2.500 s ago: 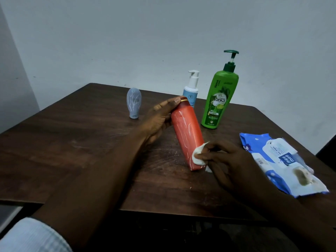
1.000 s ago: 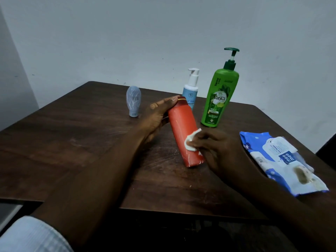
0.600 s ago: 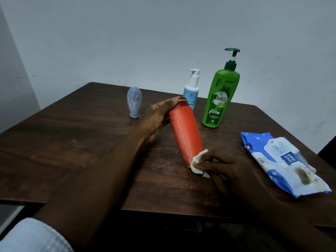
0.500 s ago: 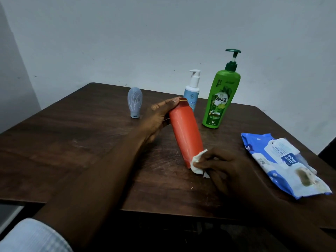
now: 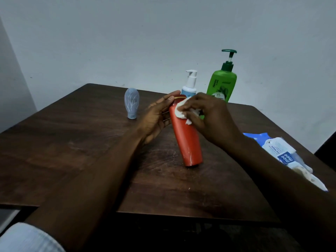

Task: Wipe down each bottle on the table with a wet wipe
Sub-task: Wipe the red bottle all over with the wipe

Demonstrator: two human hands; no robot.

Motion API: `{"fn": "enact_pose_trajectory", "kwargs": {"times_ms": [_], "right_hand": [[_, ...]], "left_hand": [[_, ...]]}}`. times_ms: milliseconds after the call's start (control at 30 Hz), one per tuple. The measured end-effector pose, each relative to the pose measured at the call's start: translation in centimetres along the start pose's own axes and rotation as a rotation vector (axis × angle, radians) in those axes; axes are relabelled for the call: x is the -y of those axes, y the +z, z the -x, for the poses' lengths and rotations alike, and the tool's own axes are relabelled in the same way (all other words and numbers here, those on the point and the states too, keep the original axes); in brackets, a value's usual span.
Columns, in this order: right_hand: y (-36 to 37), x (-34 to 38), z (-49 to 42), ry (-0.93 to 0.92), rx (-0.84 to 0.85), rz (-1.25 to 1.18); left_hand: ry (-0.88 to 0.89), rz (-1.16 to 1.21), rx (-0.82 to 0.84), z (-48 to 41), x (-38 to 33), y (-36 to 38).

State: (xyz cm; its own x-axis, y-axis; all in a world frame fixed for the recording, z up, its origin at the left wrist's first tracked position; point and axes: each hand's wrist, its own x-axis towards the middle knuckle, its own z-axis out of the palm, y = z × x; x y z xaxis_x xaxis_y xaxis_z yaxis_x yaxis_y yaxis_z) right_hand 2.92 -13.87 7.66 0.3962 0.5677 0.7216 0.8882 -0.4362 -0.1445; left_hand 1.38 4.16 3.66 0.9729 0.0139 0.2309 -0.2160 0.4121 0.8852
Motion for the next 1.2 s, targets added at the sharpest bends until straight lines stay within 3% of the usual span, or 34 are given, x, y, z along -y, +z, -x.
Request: {"fn": "enact_pose_trajectory", "kwargs": {"times_ms": [333,800,1200], "right_hand": [[1.1,-0.2,-0.8,-0.028,0.022,0.035],[-0.3,2.3,10.2,-0.095,0.234,0.074],[0.0,1.7,9.8,-0.074,0.235,0.068]], "left_hand": [[0.029,0.0,-0.031,-0.2,0.3,-0.4],[0.018,-0.13,-0.077,-0.3,0.2,-0.4],[0.024,-0.116,-0.08,-0.2,-0.1,-0.4]]}}
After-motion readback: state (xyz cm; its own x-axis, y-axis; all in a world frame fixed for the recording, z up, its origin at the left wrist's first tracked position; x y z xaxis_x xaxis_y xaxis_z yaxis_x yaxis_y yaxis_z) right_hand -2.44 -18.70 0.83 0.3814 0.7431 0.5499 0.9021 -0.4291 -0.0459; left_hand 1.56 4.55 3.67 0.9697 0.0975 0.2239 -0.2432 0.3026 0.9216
